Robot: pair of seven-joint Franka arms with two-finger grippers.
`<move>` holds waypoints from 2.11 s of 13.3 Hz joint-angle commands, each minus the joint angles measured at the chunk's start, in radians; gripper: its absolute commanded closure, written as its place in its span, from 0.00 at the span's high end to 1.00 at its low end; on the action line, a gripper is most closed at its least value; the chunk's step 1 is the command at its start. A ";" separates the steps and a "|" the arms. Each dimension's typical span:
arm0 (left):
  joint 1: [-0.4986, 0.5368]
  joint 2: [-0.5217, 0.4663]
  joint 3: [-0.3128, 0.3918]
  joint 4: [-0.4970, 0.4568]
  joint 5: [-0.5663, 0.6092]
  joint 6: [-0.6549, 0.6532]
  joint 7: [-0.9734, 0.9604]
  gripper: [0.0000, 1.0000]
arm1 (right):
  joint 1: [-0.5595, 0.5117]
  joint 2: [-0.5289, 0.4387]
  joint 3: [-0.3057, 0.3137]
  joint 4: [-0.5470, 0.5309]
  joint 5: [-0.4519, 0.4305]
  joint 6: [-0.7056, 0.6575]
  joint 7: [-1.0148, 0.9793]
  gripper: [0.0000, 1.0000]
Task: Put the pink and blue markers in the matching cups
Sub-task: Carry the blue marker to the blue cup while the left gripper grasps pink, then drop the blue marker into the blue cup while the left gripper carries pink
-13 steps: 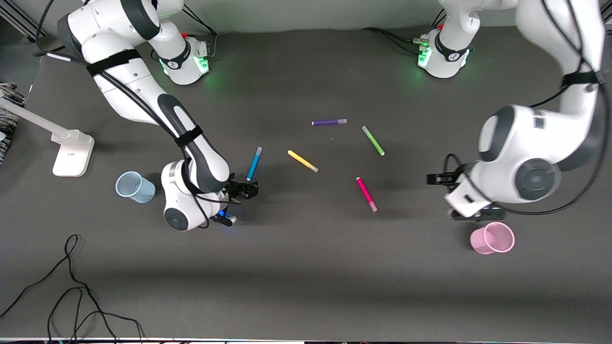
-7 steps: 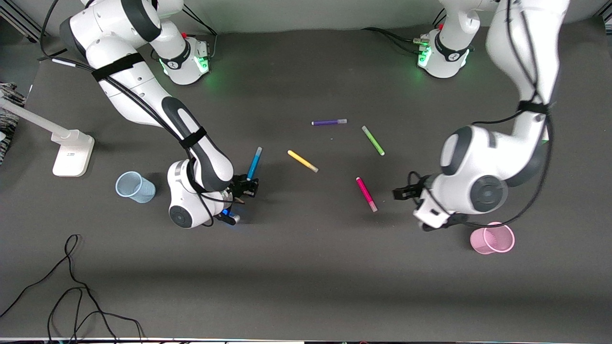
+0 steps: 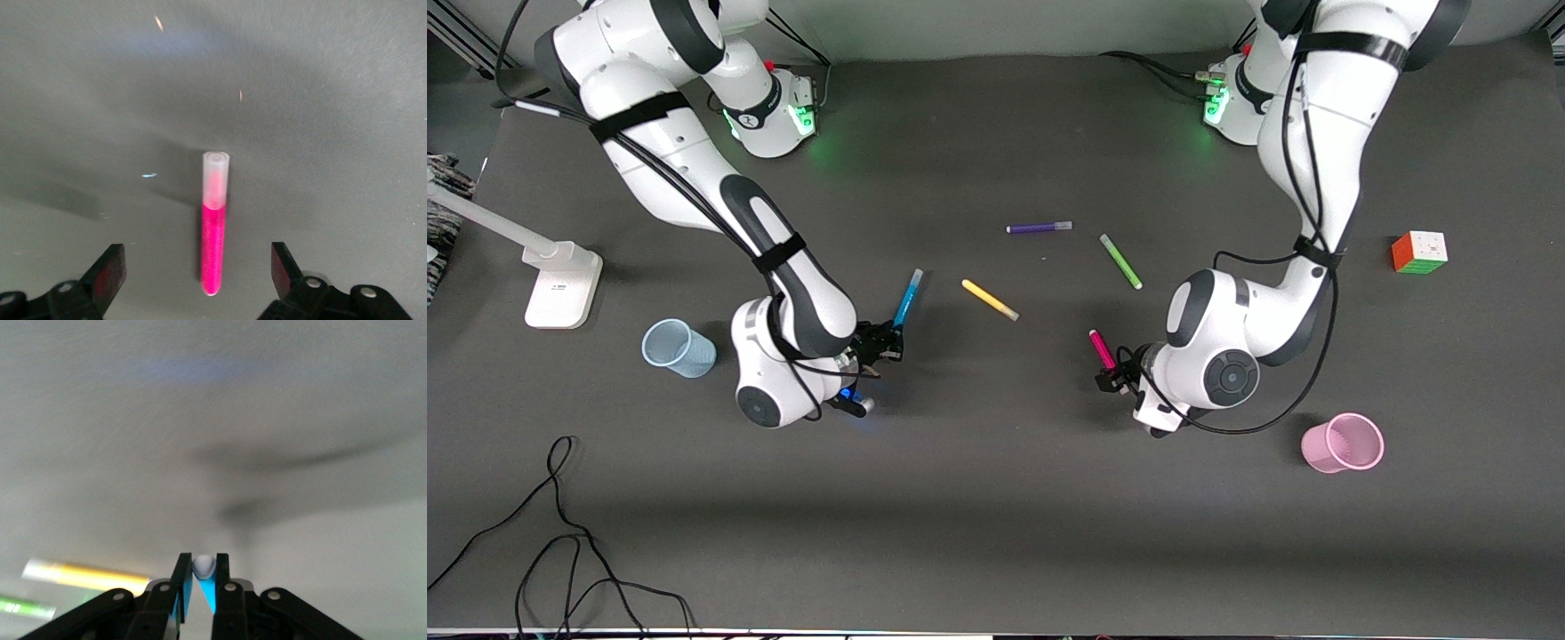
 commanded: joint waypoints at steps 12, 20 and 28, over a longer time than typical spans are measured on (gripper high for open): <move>-0.055 0.035 0.011 -0.029 -0.043 0.042 -0.058 0.27 | -0.098 -0.503 -0.108 0.075 -0.369 -0.136 -0.378 0.00; 0.039 -0.018 0.015 0.132 -0.037 -0.282 -0.058 0.00 | -0.100 -0.730 -0.307 -0.522 -0.472 0.549 -0.815 0.00; 0.412 0.000 0.009 0.531 -0.060 -0.882 0.251 0.00 | -0.100 -0.715 -0.352 -0.722 -0.418 0.798 -0.880 0.00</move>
